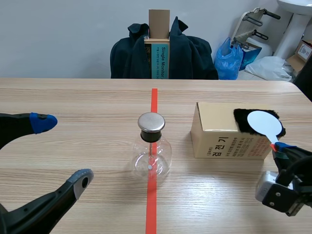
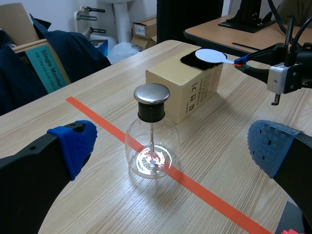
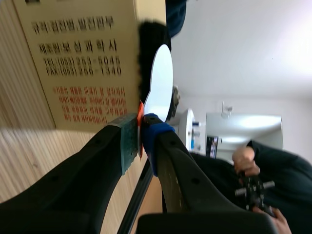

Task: Do the electroscope experiment.
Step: 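Rub the plate on the fur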

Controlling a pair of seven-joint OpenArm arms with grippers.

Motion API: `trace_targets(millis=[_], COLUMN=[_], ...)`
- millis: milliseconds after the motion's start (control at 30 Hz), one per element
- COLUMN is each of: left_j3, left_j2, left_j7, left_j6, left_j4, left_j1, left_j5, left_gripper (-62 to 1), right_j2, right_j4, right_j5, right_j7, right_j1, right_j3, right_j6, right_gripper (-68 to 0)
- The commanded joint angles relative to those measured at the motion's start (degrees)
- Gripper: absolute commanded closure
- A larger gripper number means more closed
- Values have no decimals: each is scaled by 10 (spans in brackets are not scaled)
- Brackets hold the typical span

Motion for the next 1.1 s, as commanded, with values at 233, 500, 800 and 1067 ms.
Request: trace_targets(millis=[233,500,800,1067], left_j3=[-2,-2,-2,-2], left_j2=[3,3,3,3], left_j7=[-8,-8,-8,-8], left_j6=[1,8,10,10], left_j4=[3,3,3,3], left_j1=[-5,-5,-5,-5], left_j5=[-6,-6,-6,-6], left_gripper=[-623,-623,-623,-623], right_j2=[9,12,15,17], right_j4=[2,2,2,2], right_j5=[-9,-9,5,0], right_j7=[-80,-8,6,34], right_j1=[7,7,7,9], right_j3=[-16,-17,-17,-10], right_j6=[-9,-9,-6,-11], right_gripper=[-7,-7,-7,-7])
